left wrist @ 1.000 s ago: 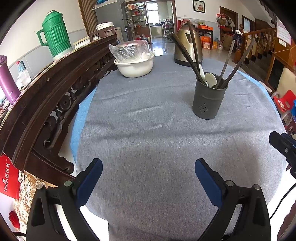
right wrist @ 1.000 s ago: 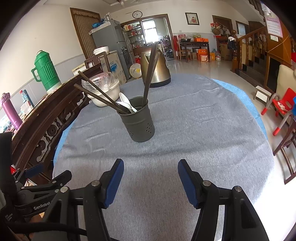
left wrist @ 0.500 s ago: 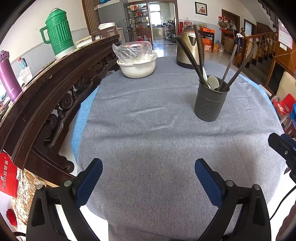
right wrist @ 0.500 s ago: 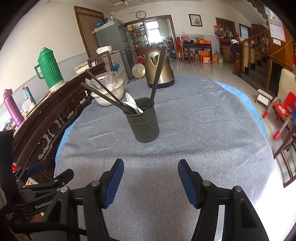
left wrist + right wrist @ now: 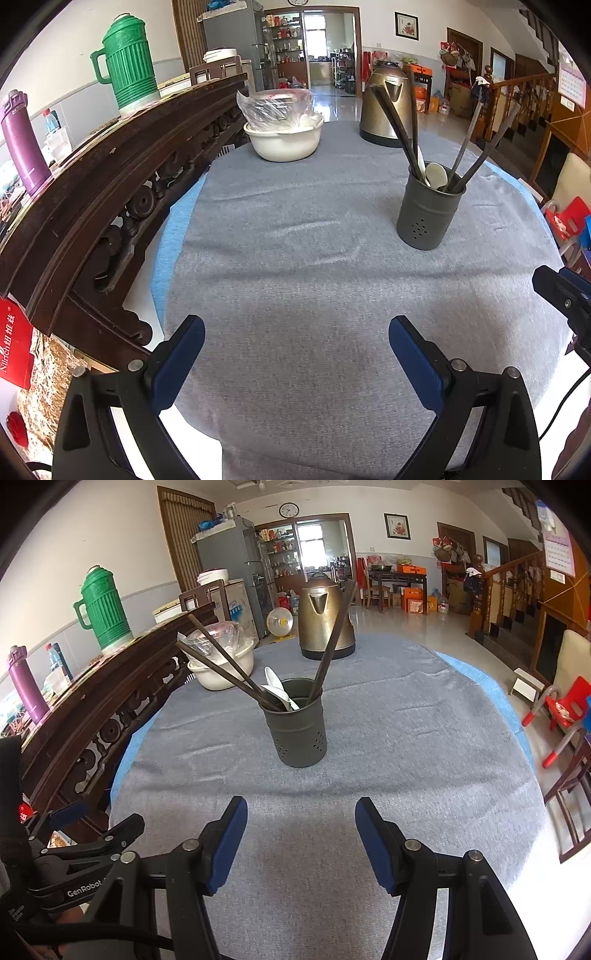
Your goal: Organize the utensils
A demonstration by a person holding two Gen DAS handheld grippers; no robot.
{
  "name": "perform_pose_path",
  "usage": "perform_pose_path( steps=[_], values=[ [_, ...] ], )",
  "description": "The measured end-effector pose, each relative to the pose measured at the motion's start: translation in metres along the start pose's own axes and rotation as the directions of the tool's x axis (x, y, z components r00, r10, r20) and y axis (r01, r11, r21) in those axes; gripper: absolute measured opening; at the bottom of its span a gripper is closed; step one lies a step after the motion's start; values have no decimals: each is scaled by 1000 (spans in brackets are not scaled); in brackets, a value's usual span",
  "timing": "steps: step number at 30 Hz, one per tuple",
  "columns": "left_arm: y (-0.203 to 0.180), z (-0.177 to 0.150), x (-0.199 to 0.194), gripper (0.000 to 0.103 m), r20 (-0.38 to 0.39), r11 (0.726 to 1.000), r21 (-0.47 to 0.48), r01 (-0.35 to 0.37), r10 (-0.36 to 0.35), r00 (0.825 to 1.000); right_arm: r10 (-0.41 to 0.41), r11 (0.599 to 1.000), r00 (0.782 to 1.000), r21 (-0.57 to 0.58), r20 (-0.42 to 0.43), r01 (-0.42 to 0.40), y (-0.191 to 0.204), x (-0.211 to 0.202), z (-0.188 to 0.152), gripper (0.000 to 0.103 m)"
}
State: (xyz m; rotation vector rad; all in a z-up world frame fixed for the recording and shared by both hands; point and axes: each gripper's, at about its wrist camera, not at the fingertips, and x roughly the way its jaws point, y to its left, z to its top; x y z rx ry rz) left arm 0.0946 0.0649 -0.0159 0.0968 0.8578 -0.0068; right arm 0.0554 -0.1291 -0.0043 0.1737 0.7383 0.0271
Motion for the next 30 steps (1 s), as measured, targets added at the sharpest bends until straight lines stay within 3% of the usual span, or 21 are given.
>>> perform_pose_path(
  steps=[16, 30],
  values=[
    [12, 4, -6, 100, 27, 1000, -7, -5, 6, 1000, -20, 1000, 1000, -12, 24, 20, 15, -3, 4, 64],
    [-14, 19, 4, 100, 16, 1000, 19, 25, -25, 1000, -13, 999, 999, 32, 32, 12, -15, 6, 10, 64]
  ],
)
